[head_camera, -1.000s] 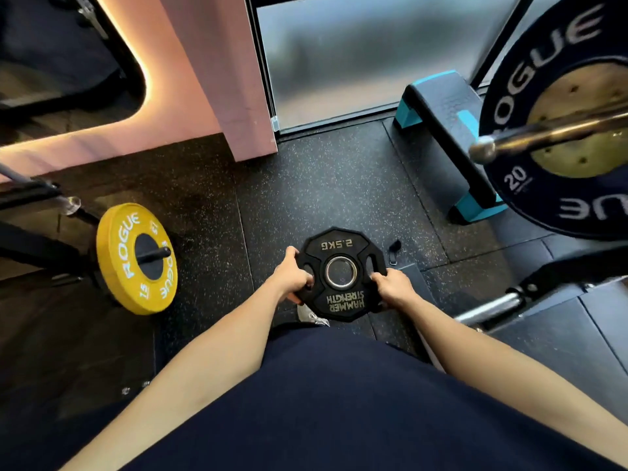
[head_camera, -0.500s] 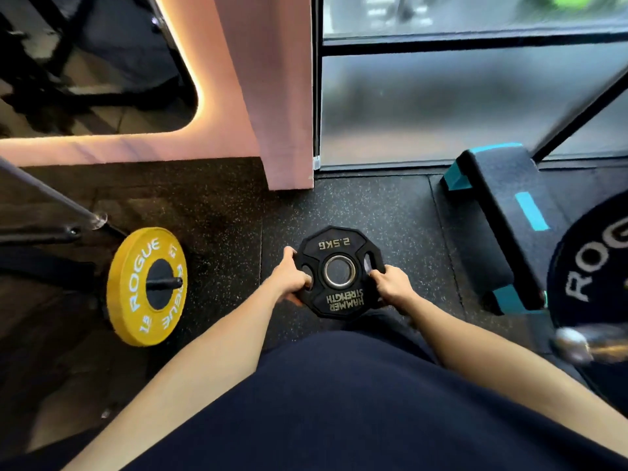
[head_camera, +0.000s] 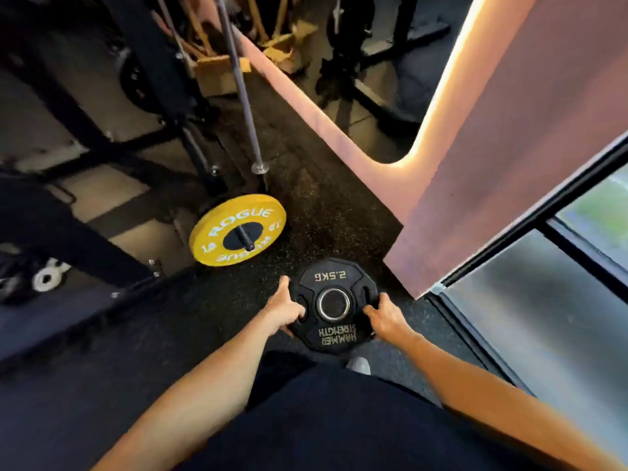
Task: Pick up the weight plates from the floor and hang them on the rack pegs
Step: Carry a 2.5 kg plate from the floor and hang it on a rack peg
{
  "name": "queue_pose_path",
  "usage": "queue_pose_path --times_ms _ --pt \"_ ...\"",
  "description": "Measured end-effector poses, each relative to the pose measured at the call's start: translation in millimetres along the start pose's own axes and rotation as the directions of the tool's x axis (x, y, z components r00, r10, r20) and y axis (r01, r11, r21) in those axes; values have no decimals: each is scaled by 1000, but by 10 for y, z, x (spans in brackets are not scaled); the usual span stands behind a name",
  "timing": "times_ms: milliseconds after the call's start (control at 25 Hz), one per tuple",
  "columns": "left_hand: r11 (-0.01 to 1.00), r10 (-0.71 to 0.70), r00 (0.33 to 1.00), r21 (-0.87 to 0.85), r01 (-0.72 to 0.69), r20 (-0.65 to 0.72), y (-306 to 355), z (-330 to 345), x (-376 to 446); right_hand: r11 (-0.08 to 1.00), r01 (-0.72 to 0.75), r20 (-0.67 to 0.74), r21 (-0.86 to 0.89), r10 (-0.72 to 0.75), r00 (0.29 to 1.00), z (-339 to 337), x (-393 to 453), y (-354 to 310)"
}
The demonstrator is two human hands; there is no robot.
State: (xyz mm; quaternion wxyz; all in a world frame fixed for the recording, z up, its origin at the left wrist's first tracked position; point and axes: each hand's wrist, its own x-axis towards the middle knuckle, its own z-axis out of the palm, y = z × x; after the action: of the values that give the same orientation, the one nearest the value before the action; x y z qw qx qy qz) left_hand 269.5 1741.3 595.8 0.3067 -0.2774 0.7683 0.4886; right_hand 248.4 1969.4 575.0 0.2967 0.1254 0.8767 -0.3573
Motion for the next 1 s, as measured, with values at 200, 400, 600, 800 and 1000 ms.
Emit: queue_pose_path --times_ms 200,400,600,800,1000 --pt "982 -52 964 -189 1 -262 203 -337 -191 959 261 112 -111 -249 962 -243 365 -723" --pt "962 43 868 -213 -169 -494 427 -950 -438 860 491 150 -140 -472 869 -283 451 -1625" --pt "947 130 765 -149 -283 -631 797 -1690 -807 748 655 115 -104 -645 755 -427 284 -2603" --pt "921 262 605 8 -389 -752 1284 -2423 -1242 628 772 42 -94 -773 634 -714 3 -3562" --pt "874 362 483 110 -474 -797 1912 -3135 -1738 512 857 -54 -59 -859 509 -1087 -336 -4471"
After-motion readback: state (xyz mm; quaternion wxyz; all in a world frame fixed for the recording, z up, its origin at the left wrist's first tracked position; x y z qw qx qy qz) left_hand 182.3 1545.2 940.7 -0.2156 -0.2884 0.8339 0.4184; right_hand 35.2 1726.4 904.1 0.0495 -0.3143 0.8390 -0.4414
